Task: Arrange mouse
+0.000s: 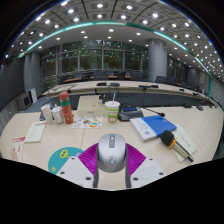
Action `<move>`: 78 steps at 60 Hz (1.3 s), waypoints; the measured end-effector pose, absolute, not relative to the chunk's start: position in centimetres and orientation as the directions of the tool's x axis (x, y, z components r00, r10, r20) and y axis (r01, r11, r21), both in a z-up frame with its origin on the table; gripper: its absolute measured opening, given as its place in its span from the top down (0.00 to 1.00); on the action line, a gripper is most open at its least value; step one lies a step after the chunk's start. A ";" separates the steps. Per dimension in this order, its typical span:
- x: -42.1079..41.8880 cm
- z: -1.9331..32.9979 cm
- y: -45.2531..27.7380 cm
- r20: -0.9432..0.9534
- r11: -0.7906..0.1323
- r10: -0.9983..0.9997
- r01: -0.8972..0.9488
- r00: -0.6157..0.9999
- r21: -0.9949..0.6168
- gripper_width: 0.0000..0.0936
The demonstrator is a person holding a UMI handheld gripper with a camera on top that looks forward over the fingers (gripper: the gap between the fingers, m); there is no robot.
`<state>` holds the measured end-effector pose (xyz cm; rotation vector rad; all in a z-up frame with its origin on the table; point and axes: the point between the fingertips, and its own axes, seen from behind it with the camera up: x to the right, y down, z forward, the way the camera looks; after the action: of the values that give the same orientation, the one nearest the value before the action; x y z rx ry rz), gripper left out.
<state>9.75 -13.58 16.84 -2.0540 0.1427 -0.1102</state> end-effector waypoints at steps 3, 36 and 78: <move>6.1 17.5 -12.0 0.016 -0.453 -0.108 -0.035 0.994 -0.891 0.62; -9.9 -0.6 -9.5 -0.008 -0.706 0.035 0.019 0.999 -0.708 0.36; -9.9 21.3 -34.2 0.060 -0.566 -0.011 0.043 0.998 -0.824 0.08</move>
<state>-9.89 -34.23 21.35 -2.1709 -0.0223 -0.0720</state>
